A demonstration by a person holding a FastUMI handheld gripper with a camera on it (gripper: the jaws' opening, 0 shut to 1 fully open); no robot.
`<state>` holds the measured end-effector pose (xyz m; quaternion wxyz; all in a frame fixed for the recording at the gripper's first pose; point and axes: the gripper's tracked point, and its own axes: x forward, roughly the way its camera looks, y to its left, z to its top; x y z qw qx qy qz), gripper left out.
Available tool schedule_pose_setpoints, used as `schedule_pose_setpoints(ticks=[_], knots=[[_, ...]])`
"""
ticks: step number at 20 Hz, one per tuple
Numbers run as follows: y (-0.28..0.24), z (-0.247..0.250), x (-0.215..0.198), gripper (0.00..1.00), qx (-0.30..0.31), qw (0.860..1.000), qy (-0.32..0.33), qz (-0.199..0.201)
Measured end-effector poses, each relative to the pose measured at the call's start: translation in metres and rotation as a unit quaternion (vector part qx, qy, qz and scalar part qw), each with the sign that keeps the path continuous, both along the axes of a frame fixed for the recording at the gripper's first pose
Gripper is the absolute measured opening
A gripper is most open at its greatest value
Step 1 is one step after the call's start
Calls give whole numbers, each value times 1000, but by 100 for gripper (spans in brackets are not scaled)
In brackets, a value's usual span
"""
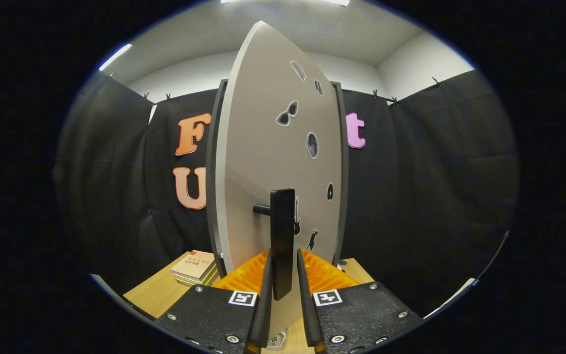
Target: Open the shoe cabinet door, grab the shoes and put them into the shoe cabinet, then close the shoe cabinet door.
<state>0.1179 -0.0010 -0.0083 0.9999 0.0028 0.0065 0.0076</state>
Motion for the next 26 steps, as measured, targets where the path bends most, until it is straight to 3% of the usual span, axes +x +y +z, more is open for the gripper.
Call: schedule_pose_setpoints(ticks=[9,19,26], knots=[[-66,-11,-25,28,-19,999,5,-44],[-125,-11,-32,26,0,996,-1,-92],[-150,-23,-43,23,16,996,10,-85]])
